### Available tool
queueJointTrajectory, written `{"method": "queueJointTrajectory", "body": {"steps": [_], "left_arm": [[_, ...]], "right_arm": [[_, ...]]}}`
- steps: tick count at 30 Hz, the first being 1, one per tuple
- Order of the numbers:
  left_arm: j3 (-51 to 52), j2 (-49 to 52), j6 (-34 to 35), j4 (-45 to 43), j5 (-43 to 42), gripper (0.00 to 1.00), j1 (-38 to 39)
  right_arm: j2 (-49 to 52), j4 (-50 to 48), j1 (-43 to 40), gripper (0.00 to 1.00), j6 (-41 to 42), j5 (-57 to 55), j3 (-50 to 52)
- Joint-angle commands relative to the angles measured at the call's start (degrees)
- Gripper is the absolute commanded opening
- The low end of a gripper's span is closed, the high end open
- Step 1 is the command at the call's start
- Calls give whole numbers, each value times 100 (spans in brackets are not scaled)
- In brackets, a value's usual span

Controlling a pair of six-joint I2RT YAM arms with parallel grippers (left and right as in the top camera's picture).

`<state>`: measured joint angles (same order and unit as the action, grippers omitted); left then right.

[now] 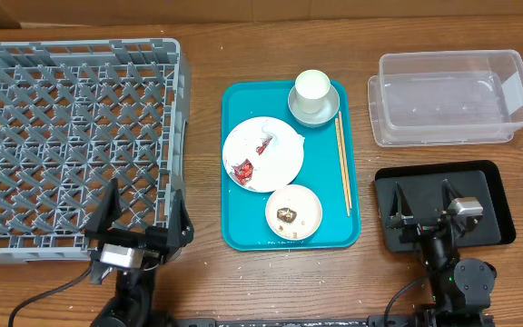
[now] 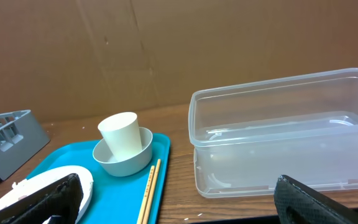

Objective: Sort waste into correct bins and load items into the dishwasher

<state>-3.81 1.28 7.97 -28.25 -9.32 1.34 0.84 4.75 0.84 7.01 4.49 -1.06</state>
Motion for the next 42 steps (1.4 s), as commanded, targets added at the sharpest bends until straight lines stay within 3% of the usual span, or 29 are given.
{"method": "queueJointTrajectory", "body": {"steps": [1, 5, 14, 17, 20, 23, 28, 30, 34, 42], "left_arm": [[-822, 332, -306, 304, -304, 100, -44], [-2240, 1526, -807, 1381, -444, 100, -44], [-6730, 5438, -1257, 6343, -1624, 100, -42], [-7643, 6299, -1021, 6988, -2479, 100, -42], [-8135, 6959, -1226, 7093, -3471, 100, -9], [-8550, 7578, -1180, 7543, -3084, 100, 291], [-9945, 9018, -1180, 9551, -697, 100, 1327], [-10275, 9442, -1182, 9853, -271, 100, 1650], [-10334, 10028, -1180, 9648, -234, 100, 2050], [-10334, 11154, -367, 9294, -861, 100, 2385]], "right_arm": [[-66, -24, 28, 100, -42, -35, 59], [-66, -24, 28, 100, -42, -35, 59], [-66, -24, 28, 100, -42, -35, 59], [-66, -24, 28, 100, -44, -35, 59], [-66, -24, 28, 100, -42, -35, 59], [-66, -24, 28, 100, -42, -35, 59], [-66, -24, 28, 100, -42, -35, 59], [-66, -24, 28, 100, -42, -35, 59], [-66, -24, 28, 100, -42, -35, 59], [-66, -24, 28, 100, -44, -35, 59]]}}
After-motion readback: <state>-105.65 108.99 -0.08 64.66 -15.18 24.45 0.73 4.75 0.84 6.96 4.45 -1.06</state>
